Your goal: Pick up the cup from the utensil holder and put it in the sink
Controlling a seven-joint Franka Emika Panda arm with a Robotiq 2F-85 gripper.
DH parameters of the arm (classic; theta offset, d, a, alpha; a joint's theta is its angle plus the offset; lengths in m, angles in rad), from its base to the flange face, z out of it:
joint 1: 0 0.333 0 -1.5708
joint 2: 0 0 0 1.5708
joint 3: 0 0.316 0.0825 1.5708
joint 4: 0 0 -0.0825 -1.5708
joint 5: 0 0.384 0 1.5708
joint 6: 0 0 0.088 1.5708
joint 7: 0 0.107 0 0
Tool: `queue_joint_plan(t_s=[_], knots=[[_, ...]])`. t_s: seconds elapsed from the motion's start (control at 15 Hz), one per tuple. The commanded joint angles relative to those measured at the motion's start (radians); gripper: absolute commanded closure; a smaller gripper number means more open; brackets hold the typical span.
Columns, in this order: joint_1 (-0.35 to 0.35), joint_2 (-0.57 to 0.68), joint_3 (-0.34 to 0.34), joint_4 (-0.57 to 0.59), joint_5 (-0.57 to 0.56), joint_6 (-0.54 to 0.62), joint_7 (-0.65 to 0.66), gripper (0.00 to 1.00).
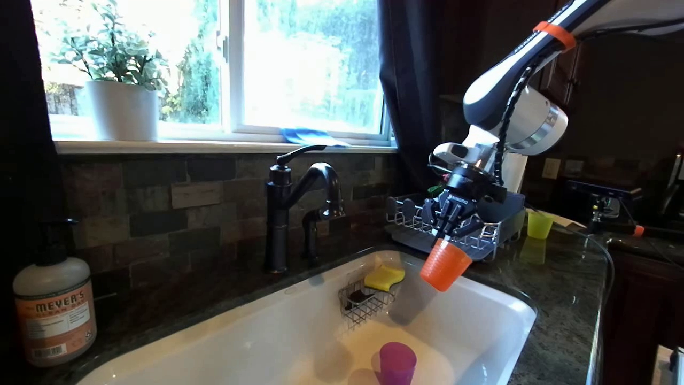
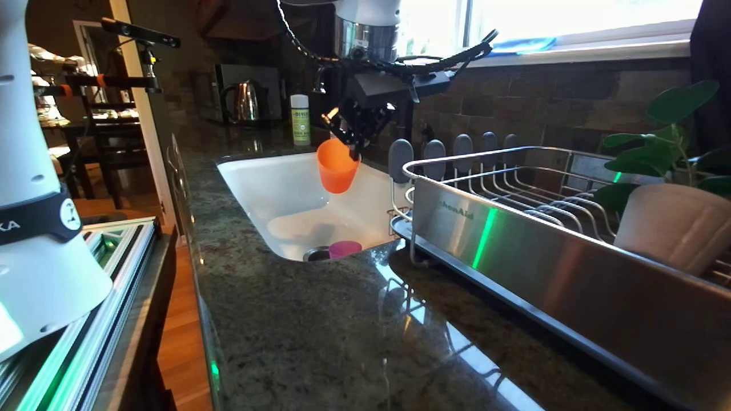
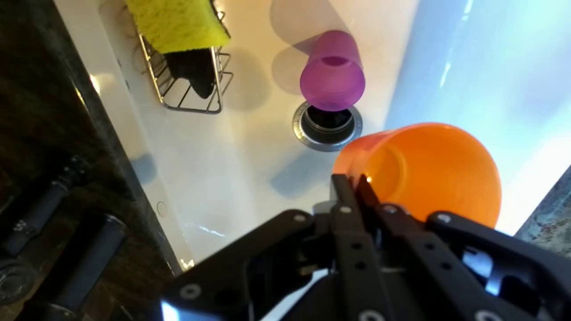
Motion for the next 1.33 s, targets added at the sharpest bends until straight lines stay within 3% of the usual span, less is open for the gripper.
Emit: queue_joint_plan(t_s=[0.0, 0.13, 0.27, 0.4, 0.6, 0.93, 1.27], knots=[[-0.14, 0.02, 0.136, 0.003, 0.045, -0.022, -0.032, 0.96], [-0.164, 0.045, 0.174, 0.012, 0.023, -0.032, -0.017, 0.99], [-0.284, 0.115, 0.327, 0.045, -0.065, -0.101, 0.061, 0.99], [-0.358, 0.17, 0.459, 0.071, -0.104, -0.126, 0.148, 0.99], [-0.449, 0.242, 0.596, 0.149, -0.278, -0.179, 0.35, 0.99], [-0.522, 0.334, 0.686, 0.238, -0.6, -0.245, 0.685, 0.99], [-0.572, 0.408, 0.713, 0.212, -0.71, -0.049, 0.823, 0.99]])
